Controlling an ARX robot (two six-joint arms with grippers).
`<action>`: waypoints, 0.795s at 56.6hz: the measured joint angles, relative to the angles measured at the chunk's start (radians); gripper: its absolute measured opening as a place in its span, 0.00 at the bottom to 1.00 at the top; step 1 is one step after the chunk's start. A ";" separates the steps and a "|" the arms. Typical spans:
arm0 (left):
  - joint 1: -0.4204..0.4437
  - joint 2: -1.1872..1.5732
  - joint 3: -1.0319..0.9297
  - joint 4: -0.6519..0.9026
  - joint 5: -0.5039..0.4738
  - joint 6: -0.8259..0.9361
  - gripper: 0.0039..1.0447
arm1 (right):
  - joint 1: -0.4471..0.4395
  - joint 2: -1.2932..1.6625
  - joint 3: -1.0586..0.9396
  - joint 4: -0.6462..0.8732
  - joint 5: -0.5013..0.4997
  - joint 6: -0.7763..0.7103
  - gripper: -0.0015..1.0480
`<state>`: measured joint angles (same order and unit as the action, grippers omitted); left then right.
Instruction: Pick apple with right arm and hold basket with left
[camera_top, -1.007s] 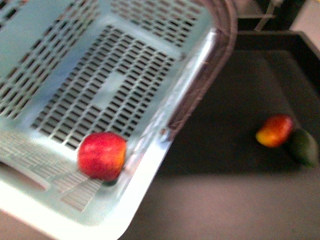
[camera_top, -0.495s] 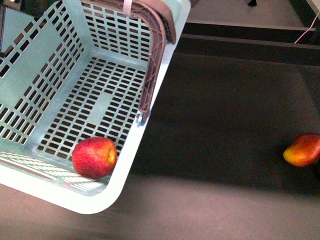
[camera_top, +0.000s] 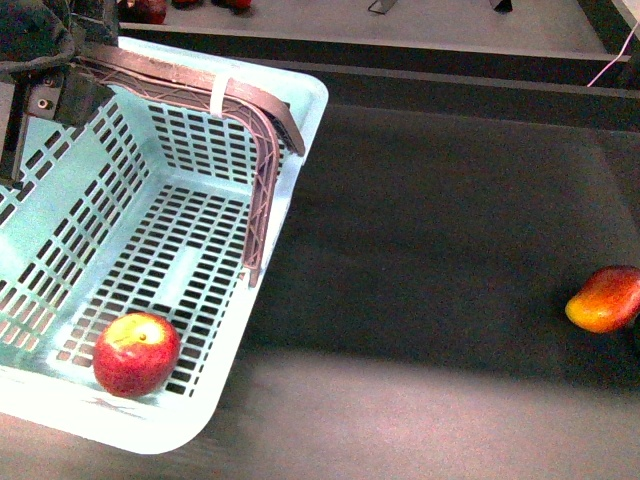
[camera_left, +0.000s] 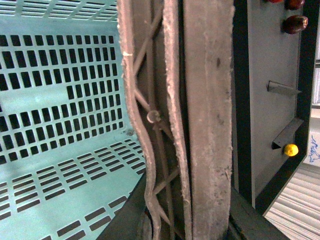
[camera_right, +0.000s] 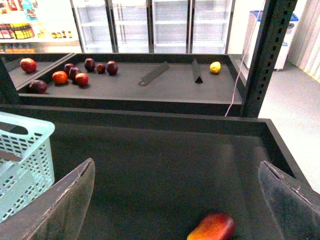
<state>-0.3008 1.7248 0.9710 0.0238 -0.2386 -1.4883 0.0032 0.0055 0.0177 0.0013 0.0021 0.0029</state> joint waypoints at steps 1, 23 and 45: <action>0.001 0.002 -0.002 0.003 0.000 -0.002 0.17 | 0.000 0.000 0.000 0.000 0.000 0.000 0.92; 0.015 0.032 -0.069 0.021 -0.002 -0.074 0.17 | 0.000 0.000 0.000 0.000 0.000 0.000 0.92; 0.001 -0.081 -0.090 -0.059 -0.027 -0.107 0.69 | 0.000 0.000 0.000 0.000 0.000 0.000 0.92</action>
<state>-0.2996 1.6436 0.8806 -0.0349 -0.2661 -1.5955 0.0032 0.0055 0.0177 0.0013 0.0021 0.0029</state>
